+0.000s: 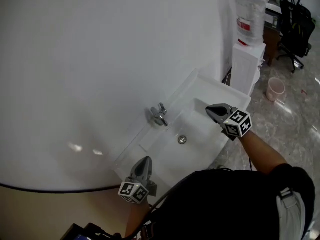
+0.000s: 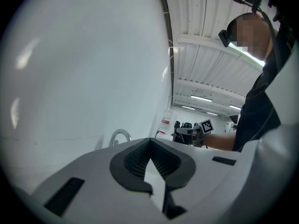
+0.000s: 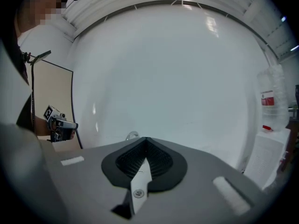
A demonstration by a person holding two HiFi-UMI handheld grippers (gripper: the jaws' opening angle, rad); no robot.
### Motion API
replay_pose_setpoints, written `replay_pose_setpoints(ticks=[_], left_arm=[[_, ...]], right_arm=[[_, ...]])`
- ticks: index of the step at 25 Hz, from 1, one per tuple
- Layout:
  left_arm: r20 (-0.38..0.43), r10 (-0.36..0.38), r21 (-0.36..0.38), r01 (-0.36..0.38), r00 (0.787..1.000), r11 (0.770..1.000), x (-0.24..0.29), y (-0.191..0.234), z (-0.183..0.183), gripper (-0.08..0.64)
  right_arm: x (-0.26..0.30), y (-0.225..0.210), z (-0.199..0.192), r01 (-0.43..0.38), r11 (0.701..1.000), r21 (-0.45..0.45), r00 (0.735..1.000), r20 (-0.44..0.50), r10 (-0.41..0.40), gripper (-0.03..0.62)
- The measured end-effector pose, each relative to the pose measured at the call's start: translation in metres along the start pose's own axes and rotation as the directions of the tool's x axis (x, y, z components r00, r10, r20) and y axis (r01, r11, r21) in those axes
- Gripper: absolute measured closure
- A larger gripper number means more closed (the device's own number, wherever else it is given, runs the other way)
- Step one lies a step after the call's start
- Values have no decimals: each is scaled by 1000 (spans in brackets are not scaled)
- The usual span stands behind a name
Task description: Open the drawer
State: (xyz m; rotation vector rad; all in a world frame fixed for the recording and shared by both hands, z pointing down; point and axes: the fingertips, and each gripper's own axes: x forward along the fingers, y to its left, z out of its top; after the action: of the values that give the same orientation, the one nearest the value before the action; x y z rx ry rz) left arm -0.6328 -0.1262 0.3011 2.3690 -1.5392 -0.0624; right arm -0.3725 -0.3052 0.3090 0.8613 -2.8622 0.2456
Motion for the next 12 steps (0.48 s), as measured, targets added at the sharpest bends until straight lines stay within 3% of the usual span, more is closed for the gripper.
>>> replay_pose_setpoints(ticks=[7, 12], left_arm=[[-94, -111, 27, 114, 989, 993, 133, -78, -13, 565], [-171, -213, 29, 220, 962, 975, 228, -139, -30, 565]], right_arm=[[-71, -108, -31, 68, 996, 50, 998, 4, -68, 594], [-121, -181, -51, 131, 988, 82, 991, 9, -132, 594]])
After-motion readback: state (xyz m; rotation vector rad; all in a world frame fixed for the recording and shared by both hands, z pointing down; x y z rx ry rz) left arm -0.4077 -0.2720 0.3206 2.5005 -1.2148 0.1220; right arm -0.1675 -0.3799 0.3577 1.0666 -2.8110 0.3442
